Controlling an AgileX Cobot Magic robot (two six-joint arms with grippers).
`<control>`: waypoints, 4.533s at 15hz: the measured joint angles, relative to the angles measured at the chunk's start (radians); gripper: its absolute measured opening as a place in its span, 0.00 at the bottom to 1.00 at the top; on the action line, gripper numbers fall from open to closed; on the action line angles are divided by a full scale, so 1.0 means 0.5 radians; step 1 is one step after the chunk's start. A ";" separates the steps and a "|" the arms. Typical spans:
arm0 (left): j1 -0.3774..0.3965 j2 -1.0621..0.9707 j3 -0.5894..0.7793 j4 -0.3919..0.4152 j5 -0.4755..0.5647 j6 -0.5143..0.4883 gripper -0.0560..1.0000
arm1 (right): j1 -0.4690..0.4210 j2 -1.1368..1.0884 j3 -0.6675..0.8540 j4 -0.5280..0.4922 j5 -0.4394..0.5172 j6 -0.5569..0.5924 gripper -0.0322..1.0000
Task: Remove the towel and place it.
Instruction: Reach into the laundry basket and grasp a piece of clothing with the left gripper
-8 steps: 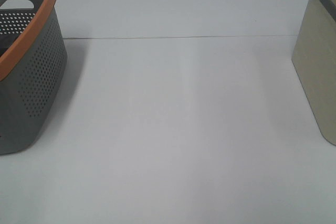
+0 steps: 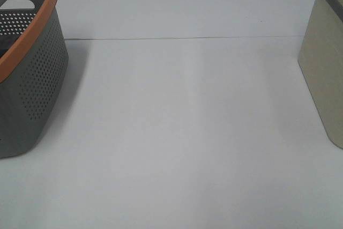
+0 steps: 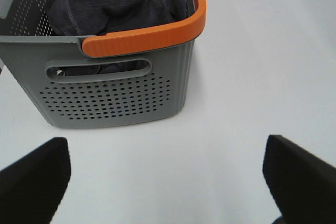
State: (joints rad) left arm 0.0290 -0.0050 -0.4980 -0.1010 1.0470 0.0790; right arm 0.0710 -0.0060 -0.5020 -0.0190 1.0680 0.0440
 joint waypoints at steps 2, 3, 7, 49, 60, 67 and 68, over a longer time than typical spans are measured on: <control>0.000 0.000 0.000 0.000 0.000 0.000 0.94 | 0.000 0.000 0.000 0.000 0.000 0.000 0.73; 0.000 0.000 0.000 0.000 0.000 0.000 0.94 | 0.000 0.000 0.000 0.000 0.000 0.000 0.73; 0.000 0.000 0.000 0.000 0.000 0.000 0.94 | 0.000 0.000 0.000 0.000 0.000 0.000 0.73; 0.000 0.314 -0.262 -0.024 0.176 -0.022 0.94 | 0.000 0.000 0.000 0.000 0.000 0.000 0.73; 0.000 2.360 -1.712 -0.024 0.334 1.150 0.94 | 0.000 0.000 0.000 0.000 0.000 0.000 0.73; 0.086 3.220 -2.160 0.046 0.326 2.074 0.94 | 0.000 0.000 0.000 0.000 0.000 0.000 0.73; 0.132 3.346 -2.208 0.062 0.308 2.132 0.94 | 0.000 0.000 0.000 0.000 0.000 0.000 0.73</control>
State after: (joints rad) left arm 0.0950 1.6680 -1.6020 -0.0700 1.2010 1.1450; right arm 0.0710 -0.0060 -0.5020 -0.0190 1.0680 0.0440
